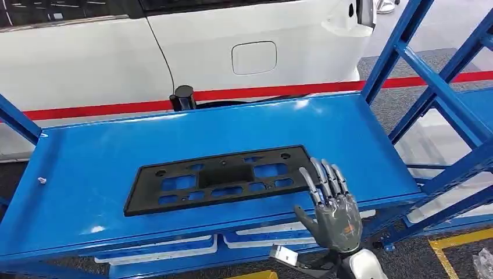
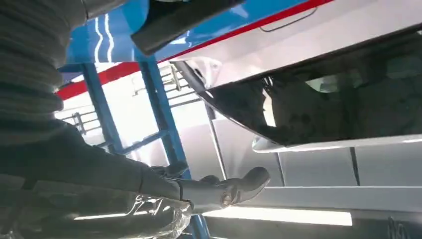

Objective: Take the parts from the cabinet and place them on the table.

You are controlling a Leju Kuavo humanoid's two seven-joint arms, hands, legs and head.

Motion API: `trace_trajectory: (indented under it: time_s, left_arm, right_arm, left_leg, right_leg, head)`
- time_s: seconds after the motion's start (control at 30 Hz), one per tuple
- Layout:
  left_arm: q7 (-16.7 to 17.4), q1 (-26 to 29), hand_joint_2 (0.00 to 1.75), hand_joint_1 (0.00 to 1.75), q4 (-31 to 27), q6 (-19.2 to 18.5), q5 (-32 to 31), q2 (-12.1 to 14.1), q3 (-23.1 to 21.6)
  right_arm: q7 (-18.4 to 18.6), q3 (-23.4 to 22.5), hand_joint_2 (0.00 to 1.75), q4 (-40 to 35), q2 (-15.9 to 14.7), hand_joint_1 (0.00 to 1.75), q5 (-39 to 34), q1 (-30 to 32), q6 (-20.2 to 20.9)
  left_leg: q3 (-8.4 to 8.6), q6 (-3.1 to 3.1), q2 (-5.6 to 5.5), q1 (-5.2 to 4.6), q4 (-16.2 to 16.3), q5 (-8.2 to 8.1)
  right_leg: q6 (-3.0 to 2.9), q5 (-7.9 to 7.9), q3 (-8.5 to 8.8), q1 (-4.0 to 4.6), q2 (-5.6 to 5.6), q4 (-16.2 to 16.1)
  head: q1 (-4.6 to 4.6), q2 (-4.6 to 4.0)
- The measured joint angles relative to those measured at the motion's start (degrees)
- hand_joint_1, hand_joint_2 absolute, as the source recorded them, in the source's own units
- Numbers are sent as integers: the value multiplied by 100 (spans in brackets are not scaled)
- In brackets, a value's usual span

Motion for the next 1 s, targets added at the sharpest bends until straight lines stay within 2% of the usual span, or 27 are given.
trace_trajectory:
  time_s: [0.17,0.4,0.57,0.67,0.77,0.9,1.0]
  left_arm:
    - [2,3,0,0,-2,15,9,0,0]
    - [11,6,0,0,-2,48,17,0,2]
    - [0,7,0,0,-2,49,114,0,24]
    - [-4,-4,0,0,0,26,144,-2,44]
    - [-4,-16,0,0,-2,28,146,-2,48]
    - [-4,-30,0,0,-2,28,146,-4,50]
    - [-11,-41,0,0,0,33,160,-7,52]
  right_arm:
    - [304,-149,175,79,-17,0,655,60,-195]
    - [411,-249,175,195,-70,0,751,59,-278]
    - [625,-284,175,348,-283,0,756,-89,-326]
    - [1034,-262,175,448,-553,0,751,-273,-301]
    - [1427,-79,175,496,-912,0,751,-510,-254]
    - [1534,63,175,540,-1121,0,764,-640,-219]
    - [1808,311,175,592,-1239,0,764,-822,-188]
  left_leg:
    - [-1,0,0,0,0,-1]
    - [-5,0,0,1,-1,0]
    - [1,0,1,0,-1,0]
    - [0,1,0,-4,1,0]
    - [3,1,1,-9,1,0]
    - [1,1,0,-14,1,0]
    - [-5,1,1,-14,0,0]
  right_leg:
    - [0,0,0,1,0,0]
    - [0,0,3,1,1,0]
    - [0,0,4,-1,0,0]
    - [2,1,4,-11,0,0]
    - [3,2,3,-14,1,0]
    - [3,2,3,-14,0,0]
    - [2,2,2,-13,3,0]
  head:
    - [2,2]
    - [0,2]
    - [0,2]
    - [2,0]
    - [0,2]
    - [0,2]
    - [0,0]
